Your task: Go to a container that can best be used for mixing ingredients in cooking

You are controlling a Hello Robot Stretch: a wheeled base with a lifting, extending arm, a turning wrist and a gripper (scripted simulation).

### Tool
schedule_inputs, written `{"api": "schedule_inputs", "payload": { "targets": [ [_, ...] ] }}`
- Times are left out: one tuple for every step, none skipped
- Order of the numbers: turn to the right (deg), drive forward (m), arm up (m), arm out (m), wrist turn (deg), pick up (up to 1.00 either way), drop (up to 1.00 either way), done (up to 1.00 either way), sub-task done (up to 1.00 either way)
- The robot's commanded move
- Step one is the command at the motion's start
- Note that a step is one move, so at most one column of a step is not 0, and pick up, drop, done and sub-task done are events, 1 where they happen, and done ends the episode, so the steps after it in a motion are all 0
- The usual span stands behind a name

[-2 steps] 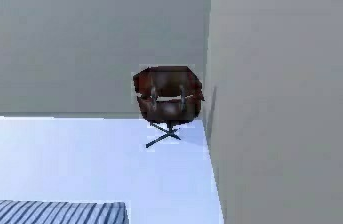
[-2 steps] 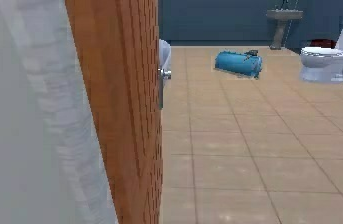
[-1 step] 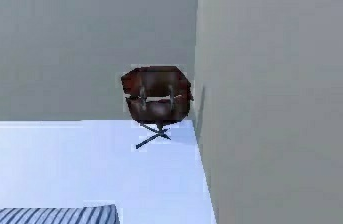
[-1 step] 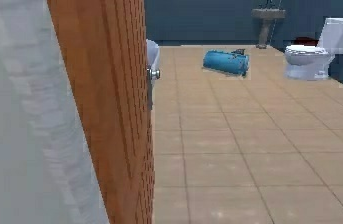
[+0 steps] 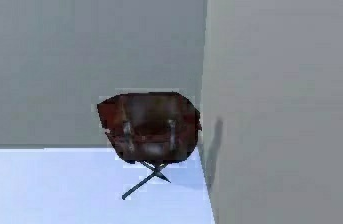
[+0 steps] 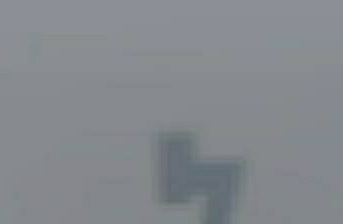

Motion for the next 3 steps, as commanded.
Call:
{"api": "schedule_inputs", "payload": {
  "targets": [
    [-45.0, 0.00, 0.00, 0.00, 0.0, 0.00, 0.00, 0.00, 0.00],
    [-27.0, 0.00, 0.00, 0.00, 0.0, 0.00, 0.00, 0.00, 0.00],
    [0.0, 1.00, 0.00, 0.00, 0.0, 0.00, 0.00, 0.00, 0.00]
  ]
}}
